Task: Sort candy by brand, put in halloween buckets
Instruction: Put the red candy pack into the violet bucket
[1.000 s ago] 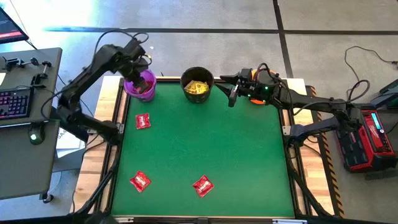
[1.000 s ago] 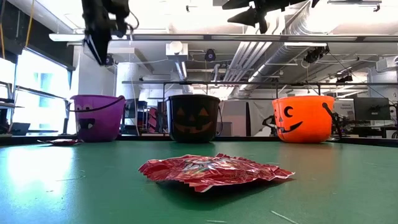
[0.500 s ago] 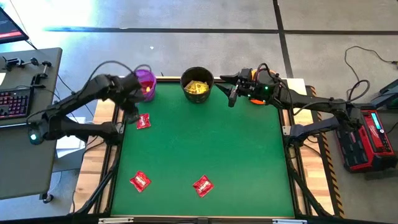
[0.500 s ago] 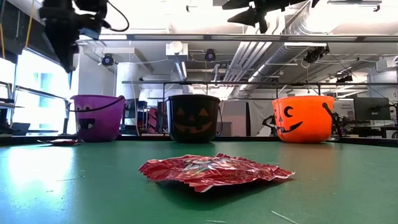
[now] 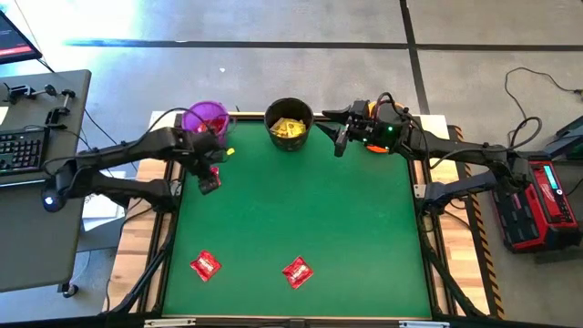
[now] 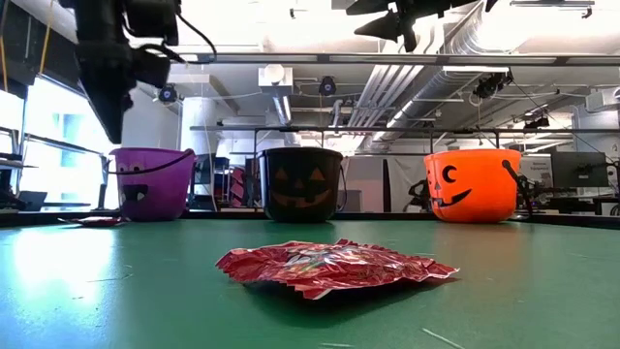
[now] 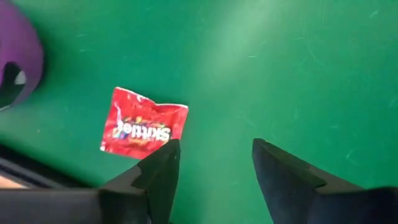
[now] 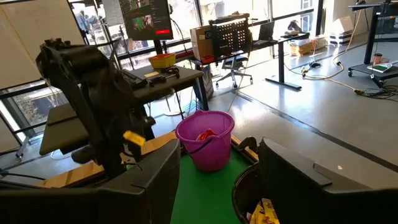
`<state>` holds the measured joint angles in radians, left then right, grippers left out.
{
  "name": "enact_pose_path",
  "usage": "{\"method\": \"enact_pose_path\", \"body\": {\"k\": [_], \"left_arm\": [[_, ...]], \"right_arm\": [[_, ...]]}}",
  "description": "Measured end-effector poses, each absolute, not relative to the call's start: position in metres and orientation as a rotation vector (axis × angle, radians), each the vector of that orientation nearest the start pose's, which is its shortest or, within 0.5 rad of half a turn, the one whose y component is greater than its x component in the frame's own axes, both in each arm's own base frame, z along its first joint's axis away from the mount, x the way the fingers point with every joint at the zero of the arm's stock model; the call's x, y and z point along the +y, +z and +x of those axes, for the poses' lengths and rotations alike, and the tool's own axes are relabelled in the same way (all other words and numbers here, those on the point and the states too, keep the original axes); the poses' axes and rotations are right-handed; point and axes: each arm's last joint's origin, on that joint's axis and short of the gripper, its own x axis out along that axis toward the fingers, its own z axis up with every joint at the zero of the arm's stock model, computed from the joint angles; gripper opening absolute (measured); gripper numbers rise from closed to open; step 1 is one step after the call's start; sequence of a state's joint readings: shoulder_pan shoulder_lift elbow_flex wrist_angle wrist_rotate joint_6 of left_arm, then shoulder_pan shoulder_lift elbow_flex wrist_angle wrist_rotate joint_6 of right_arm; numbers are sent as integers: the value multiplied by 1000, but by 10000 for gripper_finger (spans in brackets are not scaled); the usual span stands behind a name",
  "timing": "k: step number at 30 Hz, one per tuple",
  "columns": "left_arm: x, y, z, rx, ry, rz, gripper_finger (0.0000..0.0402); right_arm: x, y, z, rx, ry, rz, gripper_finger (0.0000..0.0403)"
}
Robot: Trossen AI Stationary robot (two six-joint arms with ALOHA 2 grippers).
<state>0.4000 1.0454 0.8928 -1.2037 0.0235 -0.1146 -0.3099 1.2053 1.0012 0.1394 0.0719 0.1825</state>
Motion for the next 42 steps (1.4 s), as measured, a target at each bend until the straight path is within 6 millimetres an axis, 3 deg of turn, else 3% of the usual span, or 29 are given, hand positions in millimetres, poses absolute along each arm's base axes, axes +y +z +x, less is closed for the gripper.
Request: {"method": "enact_pose_path", "body": {"k": [10, 19, 25, 34, 42], "left_arm": [[54, 235, 183, 1276, 262, -254, 198], [30, 223, 207, 1281, 134, -184, 198], [29, 204, 205, 1479, 310, -144, 198], [41, 151, 193, 1726, 565, -86, 198], [52, 128, 198, 1857, 605, -107, 198]], "right_arm": [[-85, 353, 261, 26, -368, 216, 205], [-83, 351, 261, 50, -312, 220, 205], [-82, 348, 261, 90, -282, 221, 205], [-82, 345, 261, 116, -279, 217, 205], [-83, 346, 261, 108, -320, 221, 205]]}}
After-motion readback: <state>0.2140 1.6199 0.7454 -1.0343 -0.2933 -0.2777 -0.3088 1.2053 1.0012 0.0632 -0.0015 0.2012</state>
